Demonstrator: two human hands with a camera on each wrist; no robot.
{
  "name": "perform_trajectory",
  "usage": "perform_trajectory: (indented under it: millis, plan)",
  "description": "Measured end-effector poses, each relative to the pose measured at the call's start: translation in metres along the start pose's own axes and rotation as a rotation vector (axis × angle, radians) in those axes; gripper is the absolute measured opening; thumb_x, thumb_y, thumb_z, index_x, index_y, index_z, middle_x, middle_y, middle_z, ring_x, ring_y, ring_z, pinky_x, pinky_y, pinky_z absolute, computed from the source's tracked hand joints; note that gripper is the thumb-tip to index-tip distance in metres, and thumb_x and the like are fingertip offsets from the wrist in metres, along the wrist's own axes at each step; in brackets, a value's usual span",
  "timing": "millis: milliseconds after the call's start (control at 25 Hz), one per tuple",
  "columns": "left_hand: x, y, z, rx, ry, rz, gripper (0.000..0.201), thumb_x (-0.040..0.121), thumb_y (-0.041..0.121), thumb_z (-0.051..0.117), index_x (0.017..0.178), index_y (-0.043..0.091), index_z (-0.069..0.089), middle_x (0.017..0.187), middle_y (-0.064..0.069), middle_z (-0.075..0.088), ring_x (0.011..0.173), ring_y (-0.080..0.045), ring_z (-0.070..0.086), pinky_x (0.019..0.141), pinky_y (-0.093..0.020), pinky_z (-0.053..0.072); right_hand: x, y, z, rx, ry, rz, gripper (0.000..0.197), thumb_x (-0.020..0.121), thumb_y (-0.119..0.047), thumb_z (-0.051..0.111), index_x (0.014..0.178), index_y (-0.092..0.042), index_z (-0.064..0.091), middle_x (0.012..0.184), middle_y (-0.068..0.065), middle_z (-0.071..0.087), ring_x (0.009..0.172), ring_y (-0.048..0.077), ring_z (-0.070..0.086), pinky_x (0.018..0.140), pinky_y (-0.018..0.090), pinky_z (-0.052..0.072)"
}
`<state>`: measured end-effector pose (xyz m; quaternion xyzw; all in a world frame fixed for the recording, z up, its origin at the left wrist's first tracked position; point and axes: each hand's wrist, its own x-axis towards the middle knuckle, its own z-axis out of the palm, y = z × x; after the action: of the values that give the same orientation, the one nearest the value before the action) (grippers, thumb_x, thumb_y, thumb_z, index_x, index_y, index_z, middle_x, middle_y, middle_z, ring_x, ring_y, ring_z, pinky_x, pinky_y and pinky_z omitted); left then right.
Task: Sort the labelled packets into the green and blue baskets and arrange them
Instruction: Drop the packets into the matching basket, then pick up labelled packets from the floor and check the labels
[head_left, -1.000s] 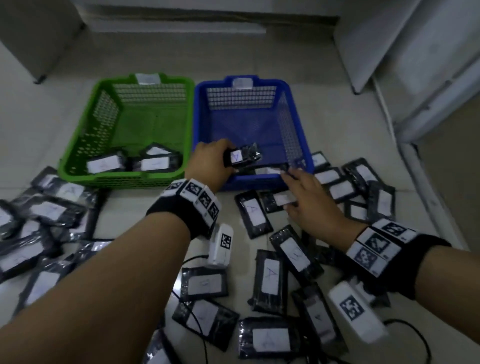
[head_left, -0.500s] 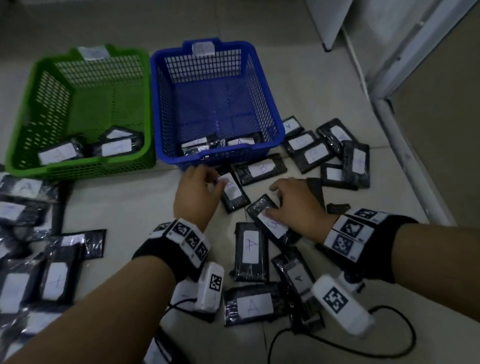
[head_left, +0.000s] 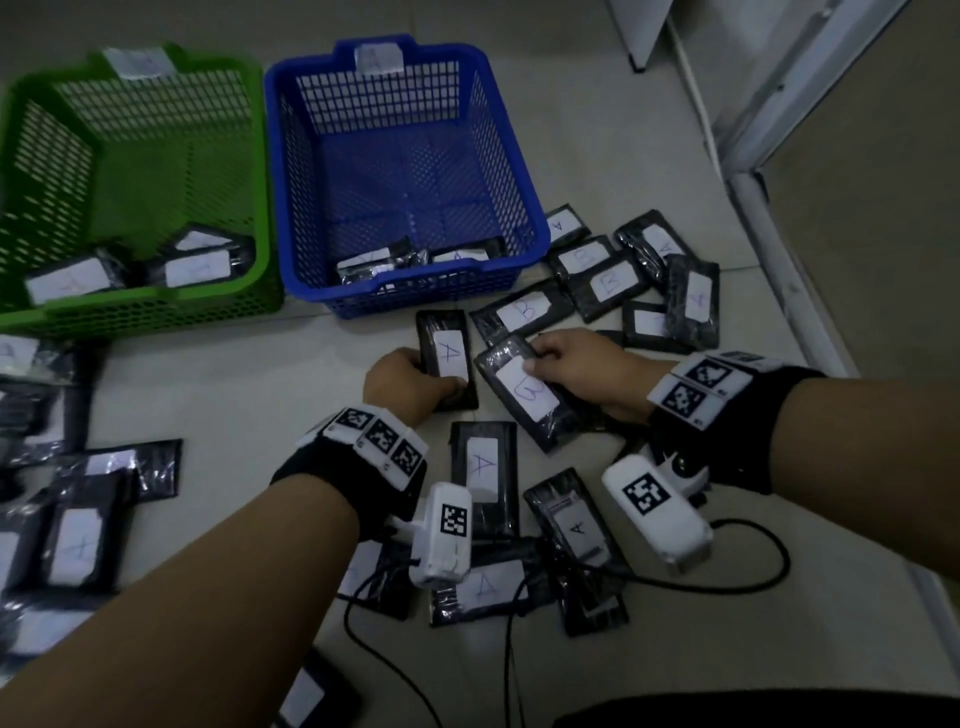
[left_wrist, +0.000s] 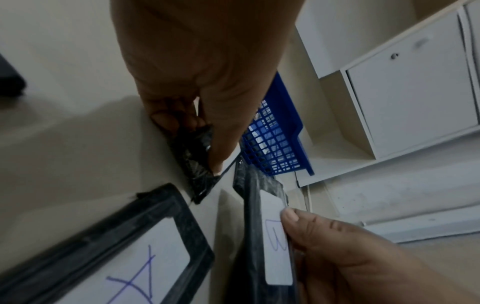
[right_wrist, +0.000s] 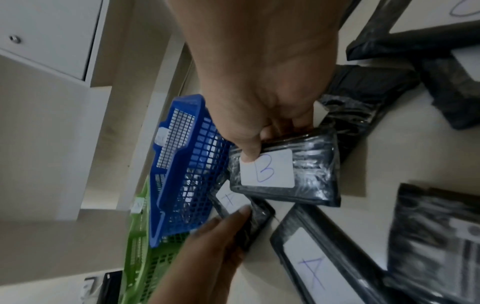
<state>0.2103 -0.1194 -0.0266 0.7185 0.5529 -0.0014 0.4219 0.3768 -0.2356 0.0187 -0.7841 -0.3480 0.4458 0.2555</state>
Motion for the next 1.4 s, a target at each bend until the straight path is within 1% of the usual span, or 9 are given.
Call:
perform_trajectory:
  millis: [280, 360, 520, 640, 960, 1080, 1240, 1320, 1400]
  plan:
    - [-0.039, -0.024, -0.051, -0.297, -0.016, 0.231, 0.022, 0.082, 0.028, 0.069, 0.103, 0.022, 0.062, 0.094, -0.003, 0.067, 0.077, -0.018, 0.067, 0.074, -0.041, 0.058, -0.002, -0.037, 0.008, 0.281, 0.039, -0.137, 0.026, 0.097, -0.033, 0.049, 0.114, -0.017, 0.058, 0.107, 0.009, 0.068, 0.096, 0.023, 0.066, 0.086, 0.046, 0.054]
    - [-0.038, -0.022, -0.07, -0.21, 0.169, 0.382, 0.02, 0.08, 0.033, 0.067, 0.097, 0.026, 0.059, 0.085, 0.0, 0.067, 0.072, -0.013, 0.063, 0.069, -0.036, 0.056, -0.005, -0.051, 0.011, 0.347, 0.091, -0.163, 0.023, 0.098, -0.03, 0.047, 0.114, -0.017, 0.057, 0.096, 0.003, 0.067, 0.08, 0.022, 0.066, 0.075, 0.051, 0.055]
    - [0.001, 0.023, -0.107, -0.213, 0.391, 0.583, 0.032, 0.081, 0.03, 0.058, 0.112, 0.022, 0.058, 0.102, 0.005, 0.064, 0.088, -0.01, 0.059, 0.077, -0.029, 0.05, 0.0, -0.071, 0.009, 0.429, 0.162, -0.184, 0.02, 0.096, -0.017, 0.051, 0.114, -0.023, 0.054, 0.083, -0.004, 0.062, 0.054, 0.014, 0.062, 0.04, 0.029, 0.051]
    - [0.039, 0.056, -0.128, -0.102, 0.414, 0.554, 0.039, 0.086, 0.016, 0.058, 0.124, 0.017, 0.049, 0.111, 0.007, 0.06, 0.096, -0.009, 0.057, 0.078, -0.019, 0.041, 0.007, -0.08, 0.005, 0.462, 0.186, -0.205, 0.028, 0.091, -0.007, 0.052, 0.103, -0.032, 0.053, 0.095, -0.004, 0.067, 0.071, 0.02, 0.064, 0.052, 0.033, 0.053]
    - [0.089, 0.032, -0.127, 0.279, 0.213, 0.511, 0.027, 0.087, 0.009, 0.057, 0.114, 0.009, 0.064, 0.113, -0.017, 0.061, 0.106, -0.033, 0.056, 0.089, -0.032, 0.041, 0.03, -0.088, 0.008, 0.389, 0.257, -0.235, 0.033, 0.087, -0.007, 0.058, 0.117, -0.021, 0.059, 0.102, 0.0, 0.071, 0.09, 0.025, 0.069, 0.069, 0.036, 0.058]
    - [0.077, 0.011, -0.135, 0.254, 0.368, 0.617, 0.03, 0.085, 0.002, 0.054, 0.112, 0.007, 0.067, 0.114, -0.016, 0.055, 0.108, -0.034, 0.052, 0.096, -0.034, 0.04, 0.04, -0.109, 0.02, 0.316, 0.294, -0.325, 0.031, 0.087, -0.011, 0.06, 0.115, -0.023, 0.059, 0.1, -0.003, 0.07, 0.083, 0.017, 0.067, 0.07, 0.037, 0.058]
    - [0.03, -0.052, -0.155, 0.102, 0.821, 0.37, 0.022, 0.078, 0.004, 0.056, 0.098, 0.007, 0.065, 0.105, -0.019, 0.054, 0.101, -0.037, 0.05, 0.09, -0.036, 0.036, 0.066, -0.162, 0.049, 0.199, 0.241, -0.438, 0.027, 0.086, -0.013, 0.062, 0.109, -0.02, 0.049, 0.088, -0.001, 0.068, 0.063, 0.007, 0.06, 0.052, 0.023, 0.049]
    - [0.012, -0.084, -0.163, 0.195, 0.882, 0.296, 0.022, 0.078, 0.01, 0.058, 0.099, 0.007, 0.062, 0.106, -0.02, 0.053, 0.099, -0.038, 0.049, 0.089, -0.039, 0.036, 0.087, -0.19, 0.077, 0.138, 0.18, -0.484, 0.027, 0.086, -0.01, 0.06, 0.11, -0.018, 0.054, 0.08, -0.004, 0.064, 0.06, 0.002, 0.058, 0.049, 0.015, 0.044]
    - [0.004, -0.103, -0.17, 0.38, 0.816, 0.341, 0.029, 0.077, 0.015, 0.059, 0.105, 0.009, 0.061, 0.111, -0.016, 0.054, 0.1, -0.036, 0.048, 0.088, -0.04, 0.037, 0.109, -0.213, 0.107, 0.096, 0.111, -0.509, 0.03, 0.085, -0.006, 0.059, 0.111, -0.021, 0.061, 0.093, 0.001, 0.069, 0.081, 0.013, 0.066, 0.068, 0.025, 0.055]
